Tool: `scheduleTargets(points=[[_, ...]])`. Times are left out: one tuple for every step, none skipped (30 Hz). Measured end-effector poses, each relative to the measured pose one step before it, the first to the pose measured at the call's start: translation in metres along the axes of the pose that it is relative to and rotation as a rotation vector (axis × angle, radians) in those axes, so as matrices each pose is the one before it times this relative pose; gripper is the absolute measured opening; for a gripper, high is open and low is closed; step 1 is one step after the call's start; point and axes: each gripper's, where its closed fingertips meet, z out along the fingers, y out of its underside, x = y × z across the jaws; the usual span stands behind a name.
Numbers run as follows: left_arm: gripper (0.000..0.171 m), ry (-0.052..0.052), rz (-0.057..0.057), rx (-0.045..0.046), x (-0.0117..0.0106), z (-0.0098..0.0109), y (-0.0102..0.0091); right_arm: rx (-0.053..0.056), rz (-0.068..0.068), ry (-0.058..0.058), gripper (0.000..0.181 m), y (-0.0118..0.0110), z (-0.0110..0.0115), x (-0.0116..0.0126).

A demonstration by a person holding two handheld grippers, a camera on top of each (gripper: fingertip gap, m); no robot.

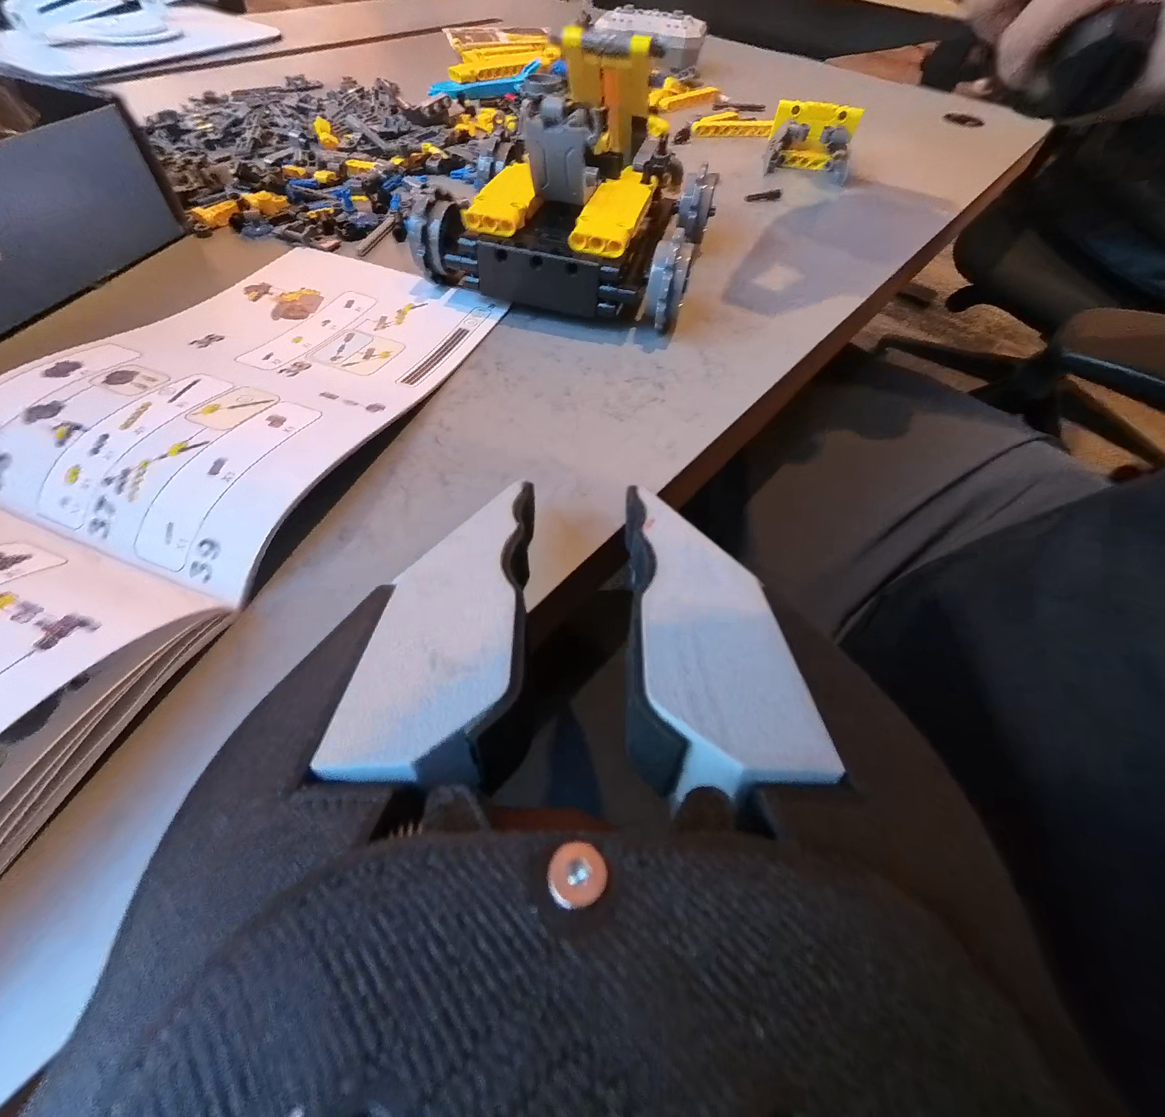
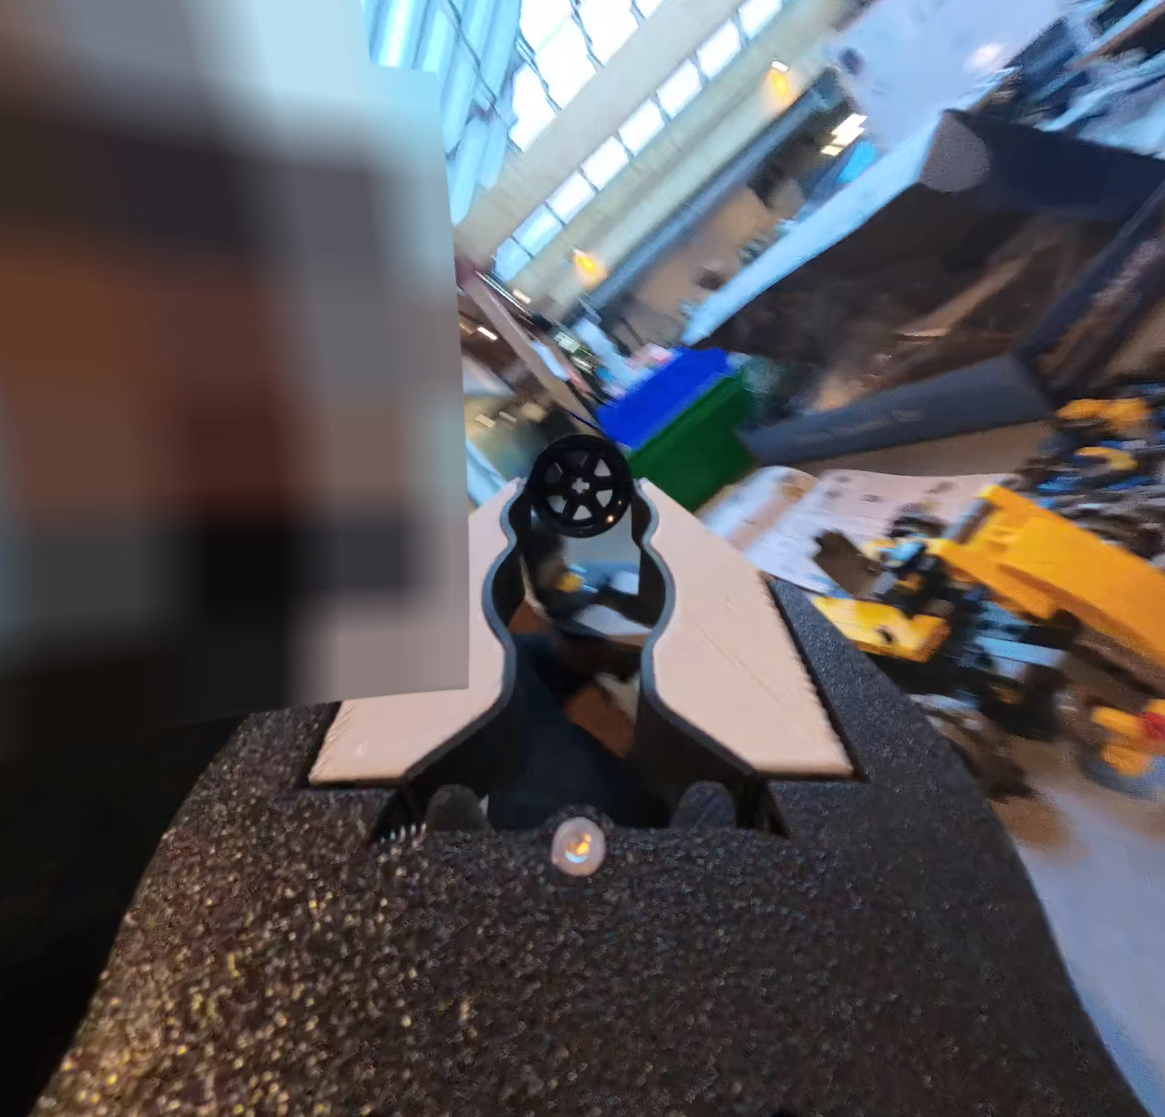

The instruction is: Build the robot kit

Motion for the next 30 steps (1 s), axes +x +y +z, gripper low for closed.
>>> scheduleTargets(points=[[0.029, 0.0280, 0.0014, 0.00145, 0.00742, 0.00358, -0.00385, -0.0536, -0.0918, 0.0864, 0.032, 0.00962, 0.00655, 0.00745], [0.031, 0.0378, 0.0195, -0.00044, 0.00970, 0.00428, -0.00535, -0.0671, -0.1201, 0.1013, 0.032, 0.01058, 0.00682, 0.00733], [0.031, 0.0302, 0.0354, 0.00331, 0.00885, 0.00424, -0.00774, -0.0752, -0.1365, 0.1003, 0.031, 0.01053, 0.00674, 0.00531], [0.031, 0.0229, 0.0402, 0.01320, 0.00694, 0.00386, -0.01047, -0.0705, -0.1423, 0.0900, 0.031, 0.00871, 0.00636, 0.00203], [0.031, 0.0208, 0.0333, 0.01931, 0.00511, 0.00331, -0.01204, -0.0684, -0.1490, 0.0826, 0.031, 0.00751, 0.00589, -0.00012], [0.030, 0.0254, 0.0214, 0.01696, 0.00388, 0.00331, -0.01202, -0.0710, -0.1567, 0.0847, 0.031, 0.00679, 0.00523, -0.00051], [0.030, 0.0330, 0.0035, 0.00982, 0.00294, 0.00389, -0.01090, -0.0712, -0.1590, 0.0818, 0.031, 0.00616, 0.00450, -0.00083], [0.031, 0.0272, -0.0245, 0.00674, 0.00016, 0.00461, -0.00994, -0.0642, -0.1508, 0.0611, 0.031, 0.00477, 0.00378, -0.00328], [0.032, 0.0354, -0.0530, 0.00430, -0.00010, 0.00522, -0.00881, -0.0482, -0.1311, 0.0417, 0.031, 0.00226, 0.00269, -0.00487], [0.038, 0.0554, -0.0724, -0.00096, 0.00195, 0.00604, -0.00817, -0.0288, -0.1042, 0.0291, 0.031, -0.00025, 0.00152, -0.00517], [0.044, 0.0569, -0.0767, 0.00374, 0.00250, 0.00628, -0.00891, -0.0144, -0.0779, 0.0128, 0.031, -0.00166, 0.00073, -0.00578], [0.047, 0.0501, -0.0702, 0.01070, 0.00225, 0.00642, -0.00890, -0.0051, -0.0575, 0.0031, 0.031, -0.00252, 0.00006, -0.00560], [0.048, 0.0448, -0.0556, 0.00095, 0.00180, 0.00653, -0.00588, 0.0005, -0.0441, 0.0016, 0.031, -0.00266, -0.00052, -0.00464], [0.051, 0.0286, -0.0430, -0.01359, 0.00008, 0.00645, -0.00258, 0.0008, -0.0350, 0.0020, 0.031, -0.00224, -0.00054, -0.00380], [0.053, 0.0313, -0.0261, -0.01558, 0.00172, 0.00565, -0.00053, -0.0037, -0.0304, 0.0068, 0.031, -0.00147, -0.00045, -0.00261], [0.048, 0.0361, -0.0119, -0.01210, 0.00358, 0.00429, 0.00069, -0.0048, -0.0281, 0.0115, 0.031, -0.00095, -0.00050, -0.00176], [0.038, 0.0235, -0.0087, -0.00804, 0.00243, 0.00355, 0.00147, -0.0017, -0.0223, 0.0080, 0.031, -0.00120, -0.00035, -0.00217], [0.031, 0.0082, -0.0123, -0.00270, 0.00032, 0.00279, 0.00141, 0.0056, -0.0134, 0.0074, 0.031, -0.00190, -0.00056, -0.00203], [0.022, -0.0160, -0.0053, 0.00392, -0.00363, 0.00100, 0.00095, 0.0135, -0.0047, 0.0100, 0.031, -0.00253, -0.00058, -0.00144], [0.020, 0.0053, 0.0136, 0.00947, -0.00055, -0.00090, 0.00059, 0.0120, 0.0017, 0.0068, 0.031, -0.00139, 0.00014, -0.00163], [0.020, 0.0019, 0.0046, -0.00431, -0.00111, -0.00098, 0.00254, 0.0091, 0.0110, -0.0099, 0.031, 0.00012, 0.00066, -0.00364], [0.020, 0.0035, 0.0182, -0.00529, -0.00096, -0.00142, 0.00305, 0.0156, 0.0317, -0.0218, 0.031, 0.00026, 0.00026, -0.00415], [0.020, 0.0253, 0.0418, 0.00677, 0.00250, -0.00228, 0.00190, 0.0310, 0.0608, -0.0317, 0.030, -0.00090, -0.00104, -0.00358], [0.020, 0.0292, 0.0580, 0.01432, 0.00284, -0.00290, 0.00159, 0.0453, 0.0855, -0.0498, 0.030, -0.00226, -0.00239, -0.00388], [0.020, 0.0257, 0.0648, 0.00943, 0.00225, -0.00306, 0.00271, 0.0455, 0.0957, -0.0503, 0.029, -0.00211, -0.00314, -0.00211], [0.020, 0.0284, 0.0575, 0.00992, 0.00339, -0.00319, 0.00241, 0.0422, 0.0934, -0.0528, 0.031, -0.00151, -0.00299, -0.00134], [0.020, 0.0249, 0.0474, 0.01231, 0.00367, -0.00279, 0.00110, 0.0375, 0.0939, -0.0770, 0.030, -0.00144, -0.00222, -0.00457], [0.020, 0.0133, 0.0517, 0.01003, 0.00256, -0.00198, 0.00087, 0.0321, 0.0978, -0.0941, 0.030, -0.00133, -0.00099, -0.00721], [0.019, 0.0071, 0.0608, 0.00526, 0.00226, -0.00119, 0.00100, 0.0272, 0.0940, -0.0754, 0.033, -0.00094, 0.00044, -0.00517], [0.020, 0.0028, 0.0552, 0.00909, 0.00173, -0.00023, -0.00002, 0.0197, 0.0810, -0.0452, 0.041, 0.00046, 0.00175, -0.00153]])
